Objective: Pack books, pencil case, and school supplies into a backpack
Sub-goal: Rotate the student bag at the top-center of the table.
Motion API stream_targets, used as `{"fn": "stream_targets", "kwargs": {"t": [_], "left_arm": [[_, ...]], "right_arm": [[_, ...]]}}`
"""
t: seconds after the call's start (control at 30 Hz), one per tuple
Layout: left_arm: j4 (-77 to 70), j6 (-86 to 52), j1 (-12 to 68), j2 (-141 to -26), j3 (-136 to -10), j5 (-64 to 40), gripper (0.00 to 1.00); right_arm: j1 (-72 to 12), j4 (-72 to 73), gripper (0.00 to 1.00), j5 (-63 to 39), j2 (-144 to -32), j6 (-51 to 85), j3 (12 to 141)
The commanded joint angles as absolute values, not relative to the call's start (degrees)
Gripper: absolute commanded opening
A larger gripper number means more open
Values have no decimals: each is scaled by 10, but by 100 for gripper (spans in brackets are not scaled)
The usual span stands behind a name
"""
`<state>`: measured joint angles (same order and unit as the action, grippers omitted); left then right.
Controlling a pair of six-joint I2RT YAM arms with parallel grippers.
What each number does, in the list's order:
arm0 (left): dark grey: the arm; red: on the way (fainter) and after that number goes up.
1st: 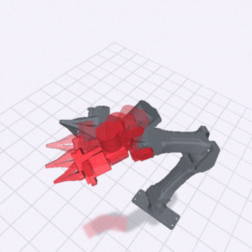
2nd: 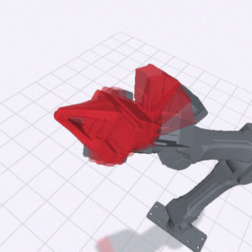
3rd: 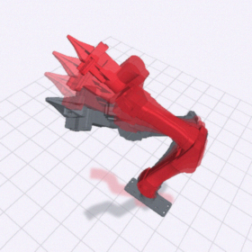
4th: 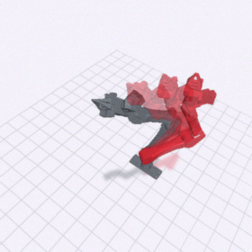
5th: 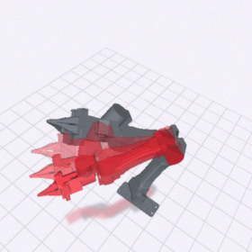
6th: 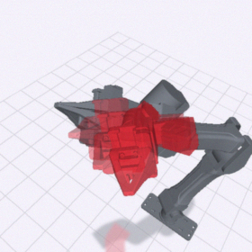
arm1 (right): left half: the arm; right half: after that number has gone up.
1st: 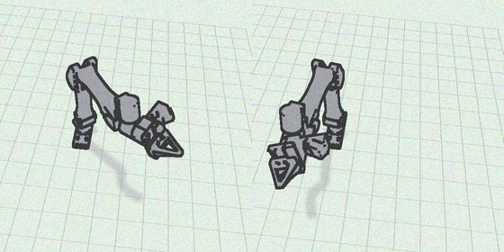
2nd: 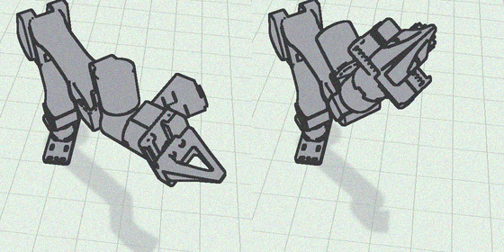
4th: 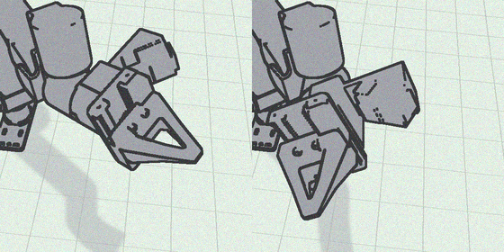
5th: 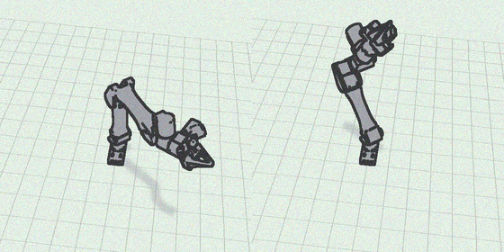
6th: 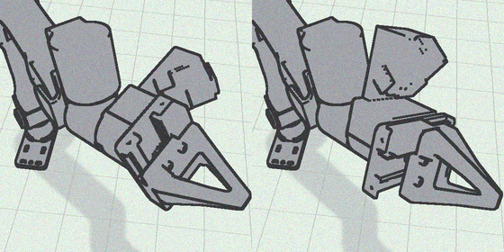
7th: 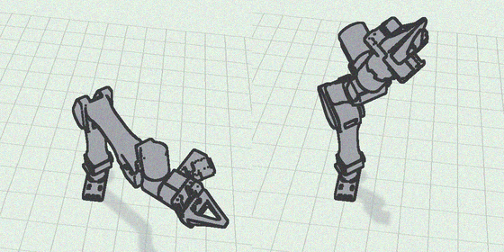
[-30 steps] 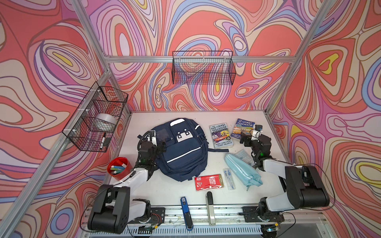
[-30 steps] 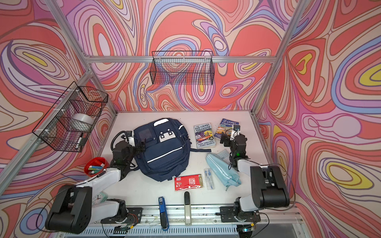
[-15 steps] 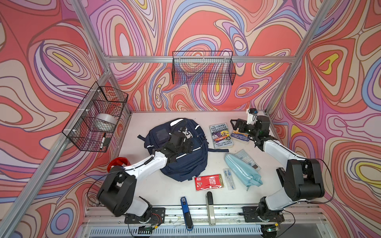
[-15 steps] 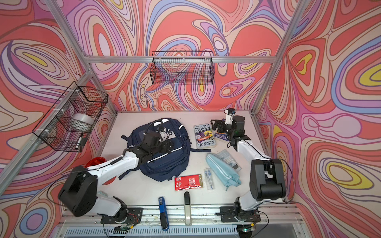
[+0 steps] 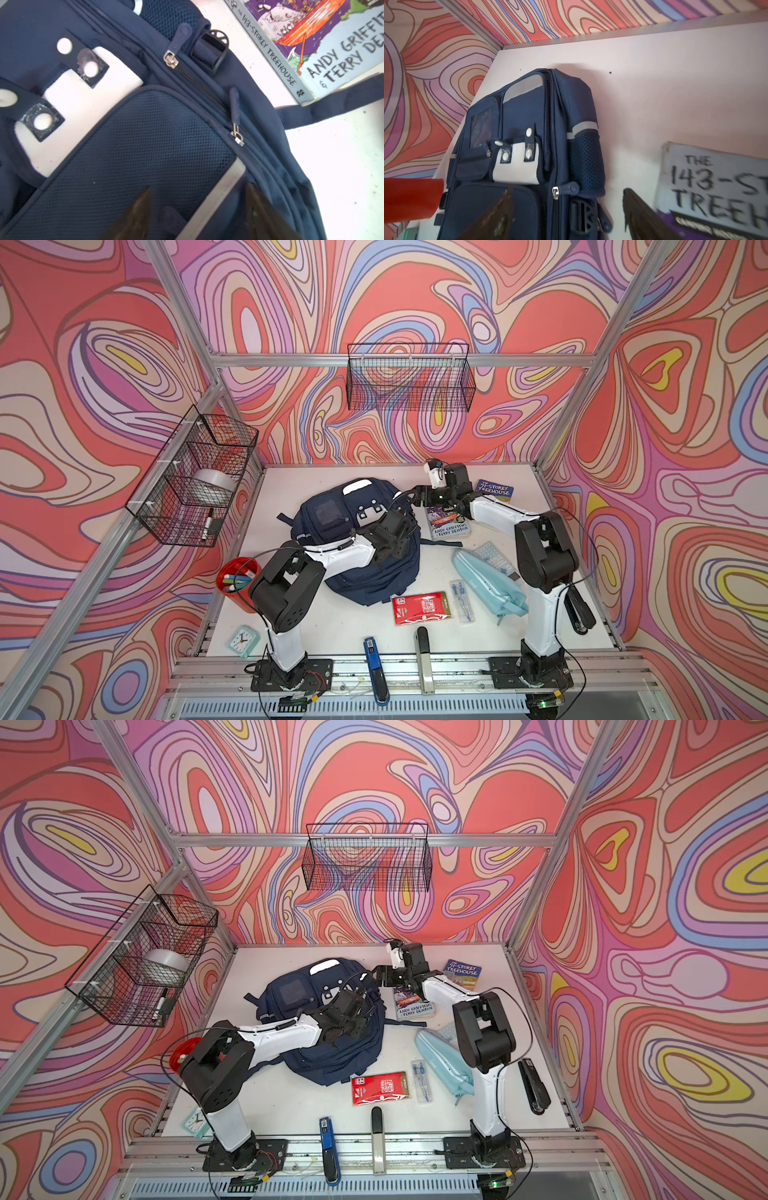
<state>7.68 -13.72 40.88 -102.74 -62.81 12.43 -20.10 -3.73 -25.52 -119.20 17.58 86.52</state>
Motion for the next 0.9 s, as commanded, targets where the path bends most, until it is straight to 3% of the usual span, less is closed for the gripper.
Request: {"fn": "stream_targets", "kwargs": {"t": [0.0,0.17,0.27,0.3,0.37,0.4,0.73,0.87], "left_arm": [[110,-140,401,-1014,-610,159,39],[111,-171,385,-1003,-587,149,25],[97,-223,347,-987,-548,132,27],[94,-231,338,-987,-537,131,29],[92,-233,328,-992,-529,135,30],[88,-233,323,-996,-526,140,30],[62,-211,228,-1070,-587,96,32],[57,-208,199,-1119,-652,57,32]], "right_arm": [[-208,-78,80,-281,-1262,191,942],[-214,-102,65,-285,-1362,205,1042],[-214,-91,41,-307,-1394,216,1062],[-214,-86,26,-324,-1399,217,1064],[-216,-77,7,-325,-1391,217,1050],[-216,-64,3,-320,-1376,219,1029],[-233,3,0,-317,-1245,243,840],[-254,-12,3,-315,-1235,237,832]]}}
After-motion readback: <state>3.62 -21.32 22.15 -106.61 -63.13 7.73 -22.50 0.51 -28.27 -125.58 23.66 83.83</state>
